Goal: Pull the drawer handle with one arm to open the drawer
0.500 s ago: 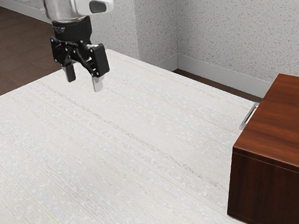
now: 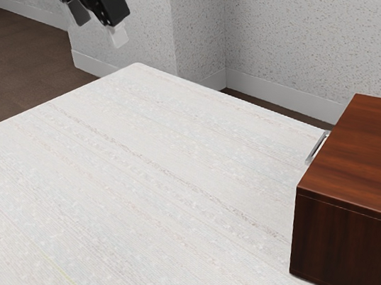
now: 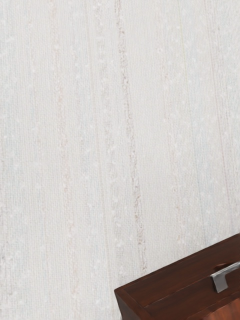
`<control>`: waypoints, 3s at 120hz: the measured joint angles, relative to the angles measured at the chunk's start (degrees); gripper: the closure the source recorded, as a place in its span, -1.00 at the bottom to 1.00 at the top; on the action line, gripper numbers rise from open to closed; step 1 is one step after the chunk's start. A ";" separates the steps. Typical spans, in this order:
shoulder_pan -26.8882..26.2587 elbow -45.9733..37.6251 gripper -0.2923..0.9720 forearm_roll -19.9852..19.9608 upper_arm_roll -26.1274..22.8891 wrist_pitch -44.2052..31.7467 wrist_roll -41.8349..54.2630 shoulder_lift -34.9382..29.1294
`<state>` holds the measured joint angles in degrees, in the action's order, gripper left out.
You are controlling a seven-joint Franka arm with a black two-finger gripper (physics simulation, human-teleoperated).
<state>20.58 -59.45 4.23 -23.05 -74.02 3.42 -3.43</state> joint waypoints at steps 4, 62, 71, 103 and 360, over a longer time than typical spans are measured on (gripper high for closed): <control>-1.57 0.05 -0.54 0.08 0.02 -0.12 0.06 -0.10; -2.69 -5.21 -0.54 0.84 2.56 1.44 0.88 2.87; 0.08 -16.02 -0.54 1.49 2.69 -1.92 0.91 -2.17; 1.00 -41.97 -0.54 -4.31 0.64 -11.05 -2.48 -20.02; 8.80 -48.66 -0.54 -50.87 -9.70 -51.69 11.84 0.93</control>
<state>29.38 -108.11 -46.64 -32.75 -125.70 15.26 -2.50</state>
